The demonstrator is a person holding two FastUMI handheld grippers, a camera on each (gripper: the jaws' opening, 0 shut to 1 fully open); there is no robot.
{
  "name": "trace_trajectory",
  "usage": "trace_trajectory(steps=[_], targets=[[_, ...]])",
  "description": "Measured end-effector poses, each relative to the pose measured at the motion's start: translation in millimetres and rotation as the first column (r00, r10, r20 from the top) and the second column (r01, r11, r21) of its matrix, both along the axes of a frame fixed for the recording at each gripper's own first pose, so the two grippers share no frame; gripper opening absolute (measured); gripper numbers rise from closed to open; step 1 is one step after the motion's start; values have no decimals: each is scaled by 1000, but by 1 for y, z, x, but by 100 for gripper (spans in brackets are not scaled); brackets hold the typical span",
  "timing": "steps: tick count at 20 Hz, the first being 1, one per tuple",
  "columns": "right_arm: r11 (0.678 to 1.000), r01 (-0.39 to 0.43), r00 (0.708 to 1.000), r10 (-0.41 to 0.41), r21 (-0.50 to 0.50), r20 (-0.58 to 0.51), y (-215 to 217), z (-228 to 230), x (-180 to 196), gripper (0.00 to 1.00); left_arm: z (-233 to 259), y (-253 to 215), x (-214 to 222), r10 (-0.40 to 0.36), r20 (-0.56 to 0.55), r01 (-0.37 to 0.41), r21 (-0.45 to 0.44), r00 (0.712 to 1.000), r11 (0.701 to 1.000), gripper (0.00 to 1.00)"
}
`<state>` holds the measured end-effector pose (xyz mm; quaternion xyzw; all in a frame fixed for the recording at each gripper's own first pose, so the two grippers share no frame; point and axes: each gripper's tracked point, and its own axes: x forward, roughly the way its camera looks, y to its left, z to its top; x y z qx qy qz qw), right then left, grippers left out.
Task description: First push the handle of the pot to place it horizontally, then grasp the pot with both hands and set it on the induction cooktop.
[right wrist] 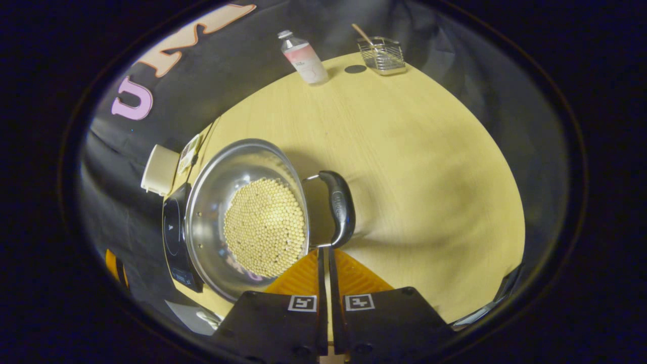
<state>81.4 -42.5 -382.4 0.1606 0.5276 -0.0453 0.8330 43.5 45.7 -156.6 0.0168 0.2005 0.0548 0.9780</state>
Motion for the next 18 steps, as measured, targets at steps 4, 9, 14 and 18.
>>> trace_trajectory(steps=[4, 9, 14, 18], targets=[[1000, 1, 1000, -1, 1, 4, -6, 1, 12, 8, -6, -6, 4, -2, -13, 2, 10, 1000, 1000, 97], [1000, 3, 1000, -3, 12, -4, -10, 0, 10, 9, -13, -12, 7, -4, -31, 4, 9, 1000, 1000, 97], [1000, 7, 1000, -7, -19, -16, -26, -6, 1, 25, -20, -14, 9, -16, -49, 16, 10, 999, 1000, 97], [1000, 27, 1000, -27, 10, 7, -36, 5, -1, 48, -32, -17, 13, -24, -69, 24, -6, 997, 1000, 97]])
